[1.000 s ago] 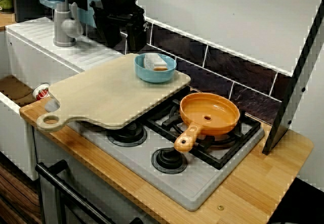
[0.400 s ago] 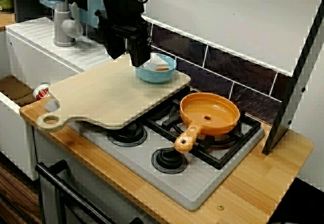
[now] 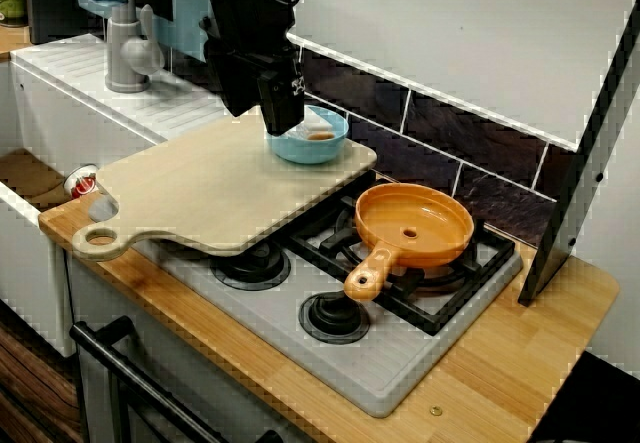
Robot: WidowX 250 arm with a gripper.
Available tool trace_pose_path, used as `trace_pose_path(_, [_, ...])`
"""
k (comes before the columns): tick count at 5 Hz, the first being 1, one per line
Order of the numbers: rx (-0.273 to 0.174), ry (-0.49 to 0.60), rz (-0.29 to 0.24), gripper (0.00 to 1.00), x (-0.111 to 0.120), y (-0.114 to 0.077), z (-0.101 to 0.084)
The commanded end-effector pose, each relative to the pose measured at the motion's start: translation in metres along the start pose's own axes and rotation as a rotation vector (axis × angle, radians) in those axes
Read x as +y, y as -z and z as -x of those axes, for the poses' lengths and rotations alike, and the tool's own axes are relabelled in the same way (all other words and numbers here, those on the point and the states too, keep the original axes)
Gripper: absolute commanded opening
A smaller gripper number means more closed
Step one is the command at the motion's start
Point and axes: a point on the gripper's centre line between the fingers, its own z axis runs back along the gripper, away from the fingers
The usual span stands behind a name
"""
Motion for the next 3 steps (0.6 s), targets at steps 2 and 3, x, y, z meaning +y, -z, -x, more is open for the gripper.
trace_pose_path(2, [-0.007, 0.142, 0.017, 1.00, -0.025, 0.009, 0.003])
trace_pose_path(3, [0.002, 0.153, 0.021, 1.00, -0.032, 0.017, 0.004])
